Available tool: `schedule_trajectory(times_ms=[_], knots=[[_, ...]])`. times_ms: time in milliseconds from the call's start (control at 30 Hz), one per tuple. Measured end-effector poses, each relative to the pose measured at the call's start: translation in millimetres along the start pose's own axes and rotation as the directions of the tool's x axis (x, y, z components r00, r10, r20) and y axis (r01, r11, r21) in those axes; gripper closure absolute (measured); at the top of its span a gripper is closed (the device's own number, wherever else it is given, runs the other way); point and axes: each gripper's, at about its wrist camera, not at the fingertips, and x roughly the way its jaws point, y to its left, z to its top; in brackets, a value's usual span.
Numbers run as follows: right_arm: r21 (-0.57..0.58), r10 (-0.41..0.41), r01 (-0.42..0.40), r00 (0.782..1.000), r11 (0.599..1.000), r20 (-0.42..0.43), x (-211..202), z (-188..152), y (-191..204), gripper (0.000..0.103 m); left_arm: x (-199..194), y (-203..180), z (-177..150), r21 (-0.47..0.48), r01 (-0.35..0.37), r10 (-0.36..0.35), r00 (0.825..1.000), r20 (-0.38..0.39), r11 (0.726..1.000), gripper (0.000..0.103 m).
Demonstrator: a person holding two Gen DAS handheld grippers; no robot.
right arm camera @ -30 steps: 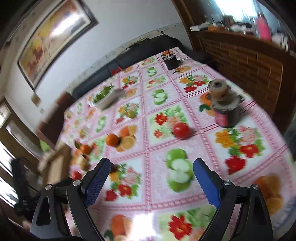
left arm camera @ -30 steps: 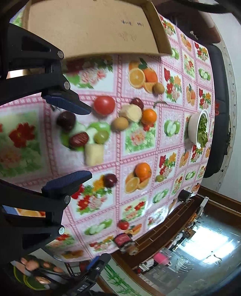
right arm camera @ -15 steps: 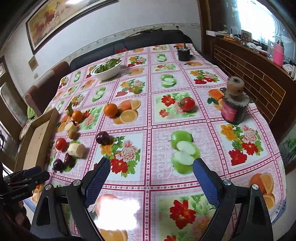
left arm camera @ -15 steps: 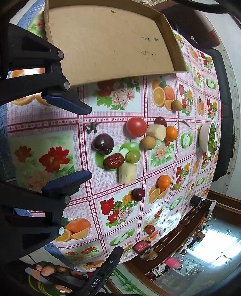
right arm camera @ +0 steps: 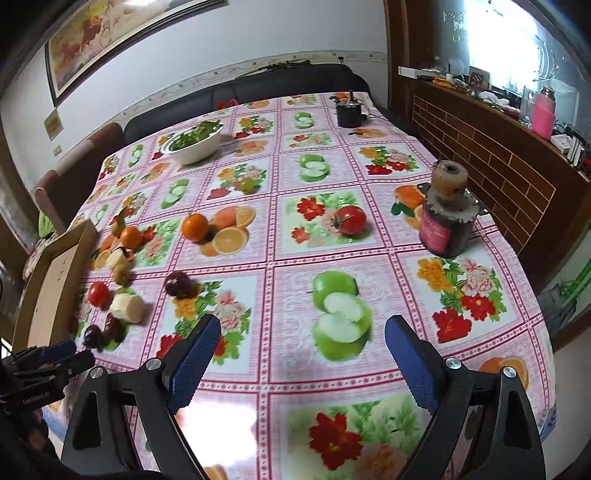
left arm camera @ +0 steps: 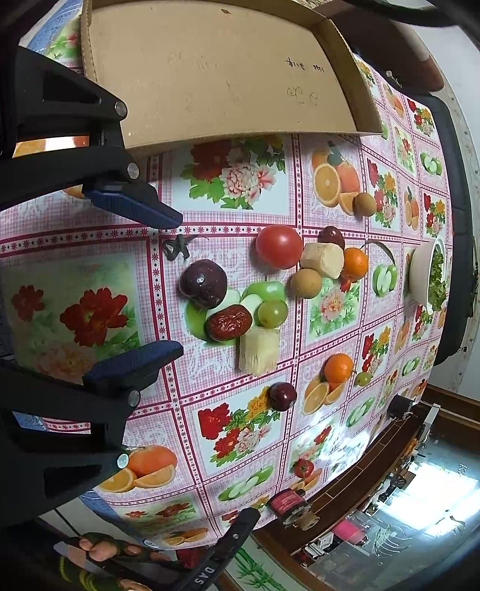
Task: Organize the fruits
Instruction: 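Move both tools toward the fruits beside the cardboard tray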
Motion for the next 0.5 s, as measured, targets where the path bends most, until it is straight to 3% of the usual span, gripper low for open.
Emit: schedule_trajectory(times_ms=[500], knots=[[0.02, -0.007, 0.007, 0.999, 1.0, -0.033, 24.1, 12.8, -9.6, 0.013, 9.9, 5.4, 10.8, 0.008, -0.005, 0.005, 1.0, -0.007, 1.0, 0.041]])
